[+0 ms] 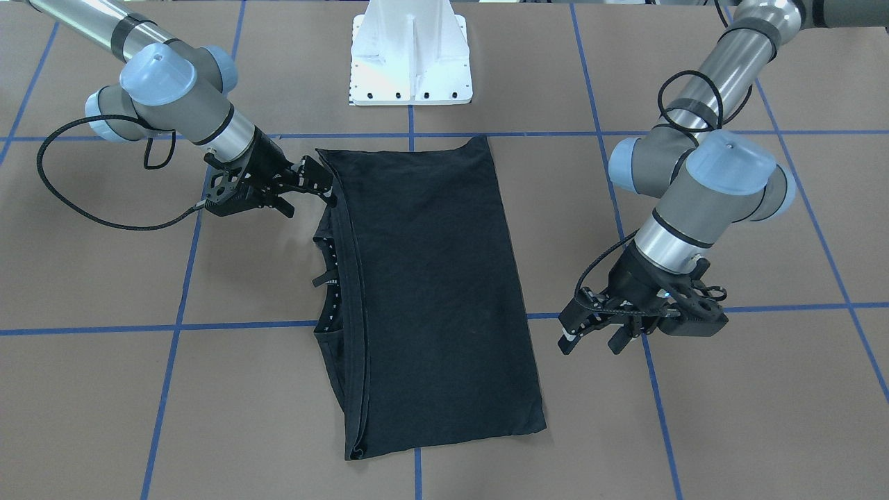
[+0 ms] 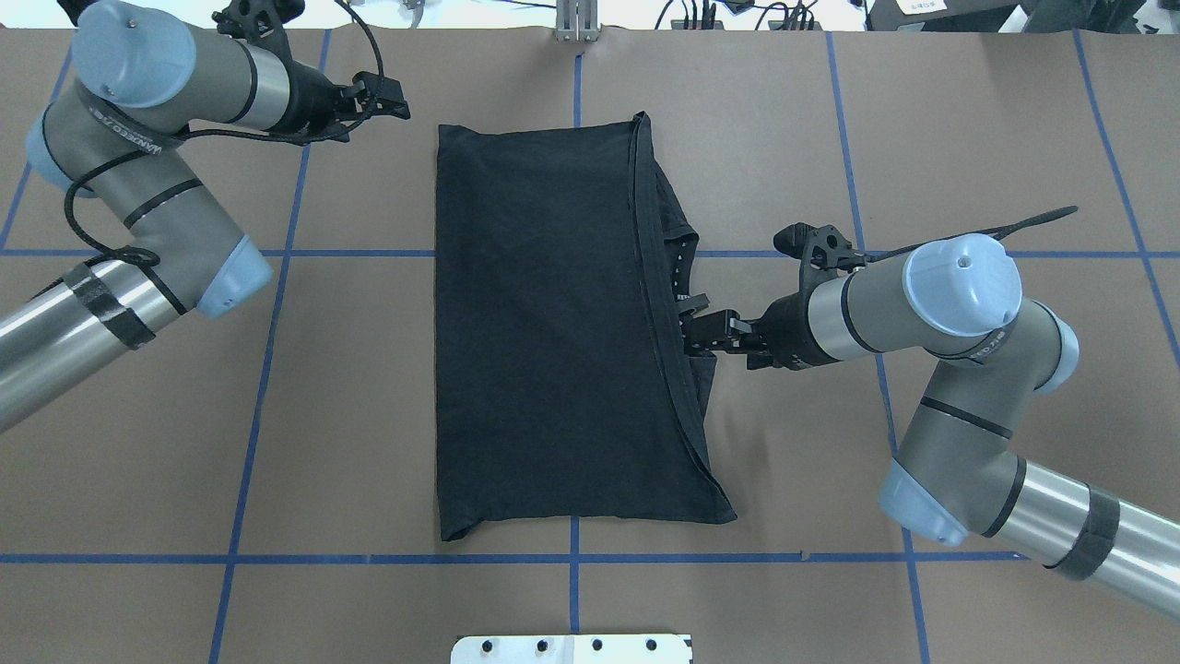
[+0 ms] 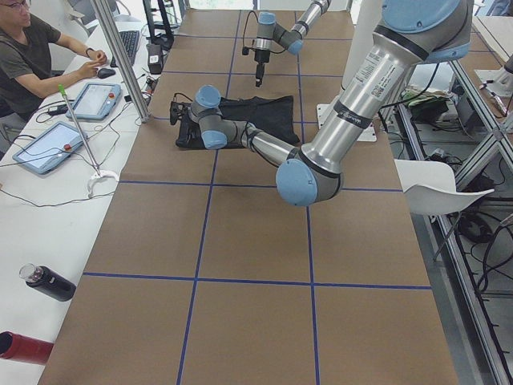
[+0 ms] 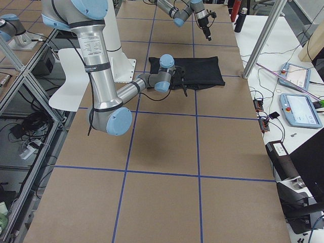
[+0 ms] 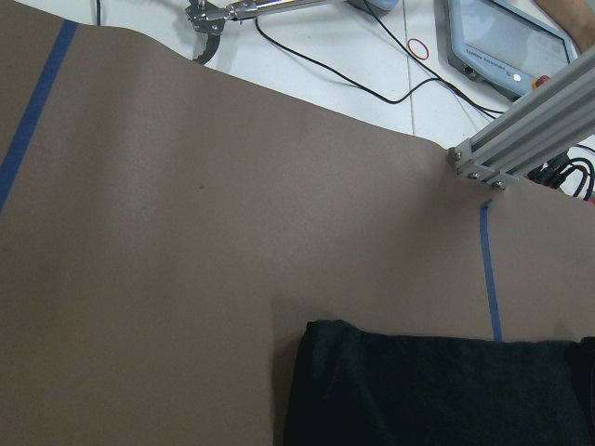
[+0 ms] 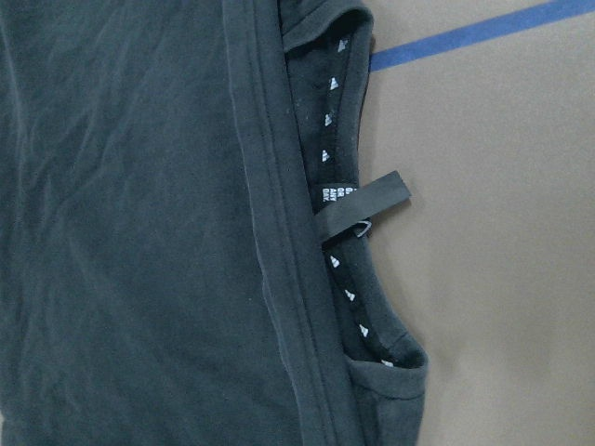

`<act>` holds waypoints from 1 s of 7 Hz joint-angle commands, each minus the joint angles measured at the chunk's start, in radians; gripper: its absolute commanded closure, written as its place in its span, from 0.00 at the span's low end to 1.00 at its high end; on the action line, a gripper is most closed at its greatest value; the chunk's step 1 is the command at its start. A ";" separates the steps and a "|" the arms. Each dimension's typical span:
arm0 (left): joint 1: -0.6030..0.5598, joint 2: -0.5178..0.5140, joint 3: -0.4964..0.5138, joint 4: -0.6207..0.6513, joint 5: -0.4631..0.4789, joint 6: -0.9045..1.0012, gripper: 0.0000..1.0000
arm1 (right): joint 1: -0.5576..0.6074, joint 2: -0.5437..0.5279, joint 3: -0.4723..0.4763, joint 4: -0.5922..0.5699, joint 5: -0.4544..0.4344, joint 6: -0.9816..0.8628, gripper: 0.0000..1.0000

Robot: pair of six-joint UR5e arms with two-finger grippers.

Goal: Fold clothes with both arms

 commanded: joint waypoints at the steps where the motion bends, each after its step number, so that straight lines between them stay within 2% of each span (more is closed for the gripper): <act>1: -0.001 0.026 -0.044 0.012 -0.005 0.000 0.00 | -0.012 0.041 0.025 -0.185 -0.004 -0.176 0.00; 3: -0.001 0.032 -0.053 0.014 -0.017 0.000 0.00 | -0.026 0.151 0.033 -0.407 -0.012 -0.225 0.00; 5: -0.001 0.032 -0.051 0.014 -0.017 0.000 0.00 | -0.044 0.176 0.019 -0.468 -0.065 -0.304 0.00; 6: 0.001 0.034 -0.051 0.012 -0.017 0.000 0.00 | -0.049 0.202 0.023 -0.553 -0.108 -0.309 0.00; 7: 0.002 0.032 -0.051 0.012 -0.017 0.000 0.00 | -0.070 0.198 0.034 -0.578 -0.147 -0.324 0.00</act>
